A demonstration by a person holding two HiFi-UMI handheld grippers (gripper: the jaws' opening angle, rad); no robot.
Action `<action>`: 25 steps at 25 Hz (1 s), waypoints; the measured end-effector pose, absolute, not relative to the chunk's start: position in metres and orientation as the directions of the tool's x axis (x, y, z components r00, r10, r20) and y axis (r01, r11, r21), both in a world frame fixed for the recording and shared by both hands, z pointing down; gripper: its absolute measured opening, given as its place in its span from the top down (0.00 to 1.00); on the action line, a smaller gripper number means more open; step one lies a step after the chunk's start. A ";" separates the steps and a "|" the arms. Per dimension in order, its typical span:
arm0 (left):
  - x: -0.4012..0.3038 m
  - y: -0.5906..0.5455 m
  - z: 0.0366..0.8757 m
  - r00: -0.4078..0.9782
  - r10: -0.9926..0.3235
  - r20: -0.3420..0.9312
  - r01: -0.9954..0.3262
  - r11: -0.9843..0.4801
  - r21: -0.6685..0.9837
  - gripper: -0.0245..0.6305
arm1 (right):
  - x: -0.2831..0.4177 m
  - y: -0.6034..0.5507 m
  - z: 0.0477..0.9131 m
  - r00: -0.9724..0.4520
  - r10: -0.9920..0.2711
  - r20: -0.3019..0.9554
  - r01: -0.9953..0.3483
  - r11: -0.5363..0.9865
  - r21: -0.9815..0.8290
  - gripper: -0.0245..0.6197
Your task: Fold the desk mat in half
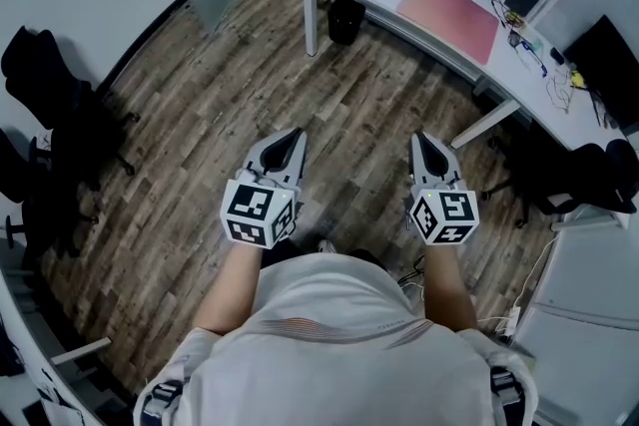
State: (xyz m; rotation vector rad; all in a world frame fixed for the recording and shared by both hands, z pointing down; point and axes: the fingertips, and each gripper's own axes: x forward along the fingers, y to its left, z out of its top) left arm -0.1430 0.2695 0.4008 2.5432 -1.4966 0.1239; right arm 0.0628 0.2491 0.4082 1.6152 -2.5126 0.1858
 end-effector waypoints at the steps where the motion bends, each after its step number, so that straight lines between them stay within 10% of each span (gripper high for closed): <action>1: -0.143 0.268 0.401 0.492 -0.855 0.164 -0.870 -0.478 0.120 0.94 | 0.063 0.248 0.407 -0.405 -0.896 0.183 -0.913 0.407 -0.025 0.88; 25: -0.258 0.167 0.402 0.646 -0.751 0.133 -0.761 -0.622 0.186 0.94 | -0.081 0.164 0.406 -0.308 -0.923 0.229 -0.949 0.317 0.000 0.88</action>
